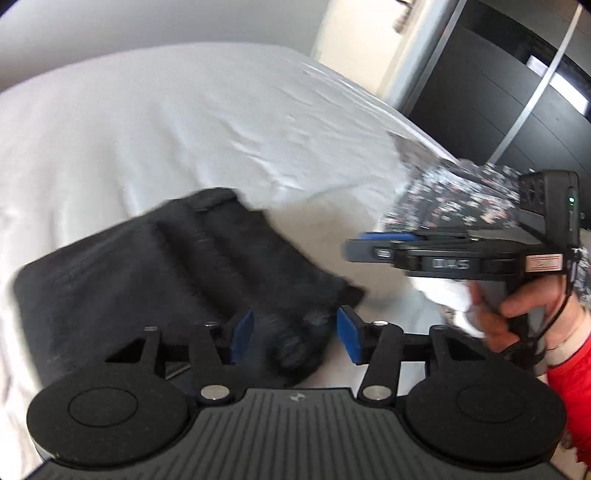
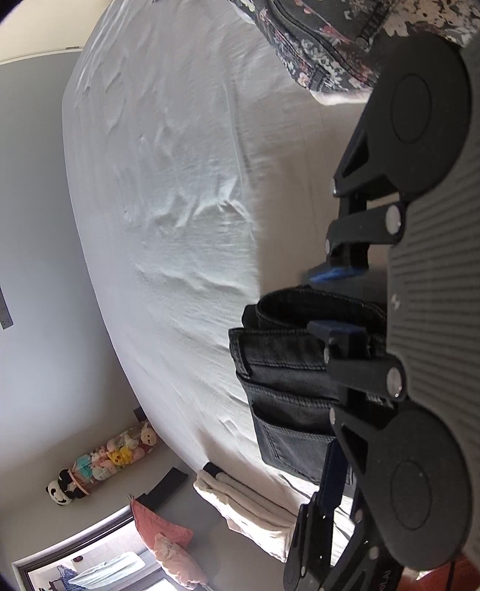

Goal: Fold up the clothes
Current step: 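Grasp the jeans bundle with the right tool while the left tool holds the pocket side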

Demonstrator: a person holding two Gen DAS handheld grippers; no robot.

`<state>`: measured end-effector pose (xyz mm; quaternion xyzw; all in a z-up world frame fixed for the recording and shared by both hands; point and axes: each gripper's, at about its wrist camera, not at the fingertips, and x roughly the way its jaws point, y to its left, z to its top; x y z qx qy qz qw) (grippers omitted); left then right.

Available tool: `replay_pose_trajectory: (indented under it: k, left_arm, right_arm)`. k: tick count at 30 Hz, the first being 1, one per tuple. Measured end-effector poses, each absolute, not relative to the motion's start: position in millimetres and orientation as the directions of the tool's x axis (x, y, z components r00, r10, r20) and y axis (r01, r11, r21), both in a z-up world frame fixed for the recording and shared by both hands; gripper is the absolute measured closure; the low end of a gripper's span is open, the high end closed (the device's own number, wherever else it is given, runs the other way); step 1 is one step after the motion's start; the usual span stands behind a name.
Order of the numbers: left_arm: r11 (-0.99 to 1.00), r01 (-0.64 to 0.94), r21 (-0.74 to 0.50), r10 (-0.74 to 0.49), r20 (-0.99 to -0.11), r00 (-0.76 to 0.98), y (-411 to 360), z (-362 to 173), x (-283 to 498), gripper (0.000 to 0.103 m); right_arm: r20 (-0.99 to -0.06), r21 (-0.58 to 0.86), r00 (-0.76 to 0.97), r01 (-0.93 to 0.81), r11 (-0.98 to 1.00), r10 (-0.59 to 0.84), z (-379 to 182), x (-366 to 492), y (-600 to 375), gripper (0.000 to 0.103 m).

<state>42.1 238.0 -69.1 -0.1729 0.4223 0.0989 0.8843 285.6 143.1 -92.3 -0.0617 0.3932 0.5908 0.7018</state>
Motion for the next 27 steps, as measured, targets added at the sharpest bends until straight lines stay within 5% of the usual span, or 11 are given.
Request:
replay_pose_trajectory:
  k: [9,11,14,19,27]
  left_arm:
    - [0.828,-0.552,-0.098,0.258,-0.808,0.530,264,-88,-71,0.034]
    - [0.822,-0.563,-0.086,0.249,-0.836,0.490,262,-103,-82,0.034]
    - [0.808,-0.582,-0.092,0.227,-0.863,0.451,262,-124,-88,0.034]
    - [0.775,-0.614,-0.151,0.198,-0.864,0.462,272,-143,-93,0.042]
    - [0.743,-0.638,-0.202,0.166,-0.868,0.469,281,-154,-93,0.041]
  right_arm:
    - [-0.692,0.352,-0.042,-0.891,0.285,0.721,-103,258,162,0.064]
    - [-0.710,0.347,-0.050,-0.893,0.287,0.702,-106,257,165,0.078]
    - [-0.751,0.312,-0.040,-0.902,0.300,0.659,-112,255,172,0.084]
    - [-0.809,0.295,-0.051,-0.897,0.329,0.585,-132,255,186,0.085]
    - [-0.829,0.283,-0.048,-0.896,0.342,0.558,-140,255,192,0.085]
